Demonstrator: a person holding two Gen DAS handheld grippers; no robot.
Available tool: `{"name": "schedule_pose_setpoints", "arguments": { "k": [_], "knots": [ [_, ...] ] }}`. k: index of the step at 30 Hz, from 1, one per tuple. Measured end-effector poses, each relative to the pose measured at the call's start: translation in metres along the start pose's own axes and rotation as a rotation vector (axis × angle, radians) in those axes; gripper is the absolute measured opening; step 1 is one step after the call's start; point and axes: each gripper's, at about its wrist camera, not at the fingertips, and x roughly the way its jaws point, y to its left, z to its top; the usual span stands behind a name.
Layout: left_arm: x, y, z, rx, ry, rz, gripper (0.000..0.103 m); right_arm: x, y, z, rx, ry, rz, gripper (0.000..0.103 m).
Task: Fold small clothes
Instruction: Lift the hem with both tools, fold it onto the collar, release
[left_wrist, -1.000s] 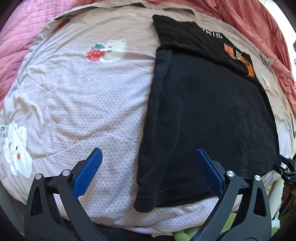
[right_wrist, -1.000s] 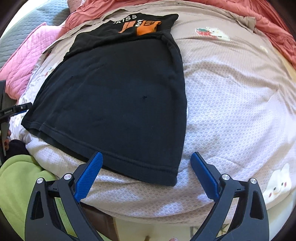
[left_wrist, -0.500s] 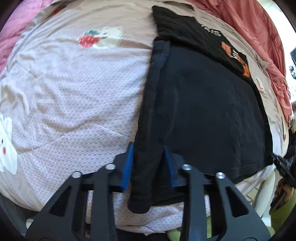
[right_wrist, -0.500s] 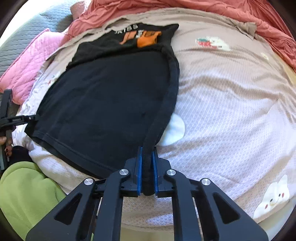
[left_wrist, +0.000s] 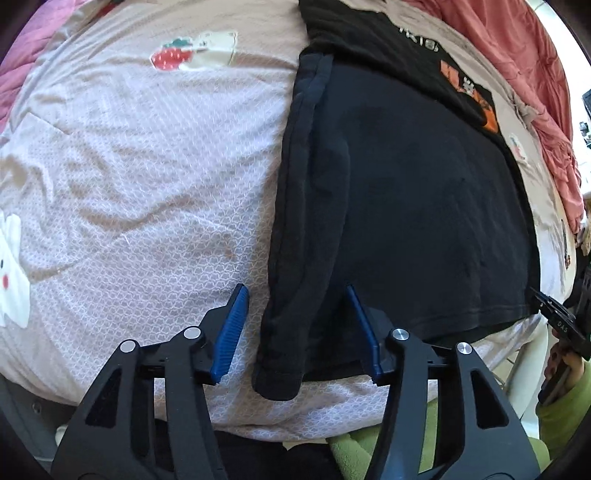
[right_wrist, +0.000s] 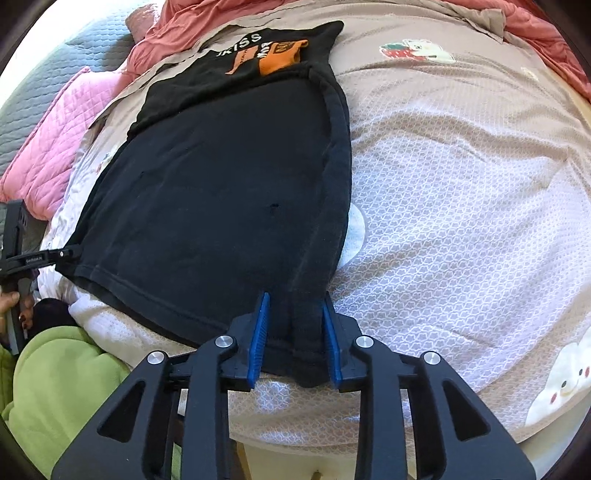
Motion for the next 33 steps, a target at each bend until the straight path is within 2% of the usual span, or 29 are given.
{"name": "schedule_pose_setpoints", "arguments": {
  "k": [1, 2, 3, 4, 5, 9, 13, 18, 20, 27, 30, 33],
  "knots": [
    [0.003, -0.002, 0.000, 0.008, 0.012, -0.007, 0.037, 0.000, 0.001, 0.000, -0.003, 0.001, 0.000, 0.026],
    [0.004, -0.004, 0.000, 0.017, 0.015, -0.020, 0.019, -0.001, 0.001, 0.000, -0.011, 0.001, -0.002, 0.020],
    [0.002, -0.007, -0.001, 0.032, 0.012, -0.038, 0.007, -0.004, 0.004, 0.000, -0.032, -0.001, 0.001, 0.016],
    [0.000, -0.010, -0.002, 0.044, 0.002, -0.035, 0.007, -0.007, 0.005, 0.001, -0.044, -0.008, 0.006, 0.009],
    [-0.002, -0.013, -0.003, 0.057, -0.008, -0.033, 0.005, -0.010, 0.006, 0.002, -0.048, -0.016, 0.015, 0.009],
    [-0.017, -0.019, -0.007, 0.079, -0.060, -0.043, 0.003, -0.029, -0.001, 0.013, -0.033, -0.064, 0.097, 0.009],
    [-0.036, -0.017, 0.008, 0.066, -0.130, -0.101, 0.003, -0.057, -0.010, 0.044, 0.022, -0.171, 0.184, 0.008],
    [-0.061, -0.009, 0.048, 0.015, -0.203, -0.161, 0.003, -0.076, -0.013, 0.095, 0.038, -0.288, 0.241, 0.008],
    [-0.070, -0.004, 0.074, -0.002, -0.239, -0.176, 0.003, -0.077, -0.016, 0.123, 0.049, -0.328, 0.260, 0.008],
    [-0.084, -0.005, 0.172, -0.029, -0.316, -0.187, 0.003, -0.061, -0.021, 0.214, 0.051, -0.437, 0.200, 0.008],
    [-0.075, -0.019, 0.215, 0.023, -0.336, -0.138, 0.003, -0.047, -0.020, 0.244, 0.031, -0.458, 0.150, 0.008],
    [-0.057, -0.023, 0.246, 0.023, -0.330, -0.098, 0.003, -0.024, -0.027, 0.272, 0.062, -0.457, 0.107, 0.008]
  ]
}}
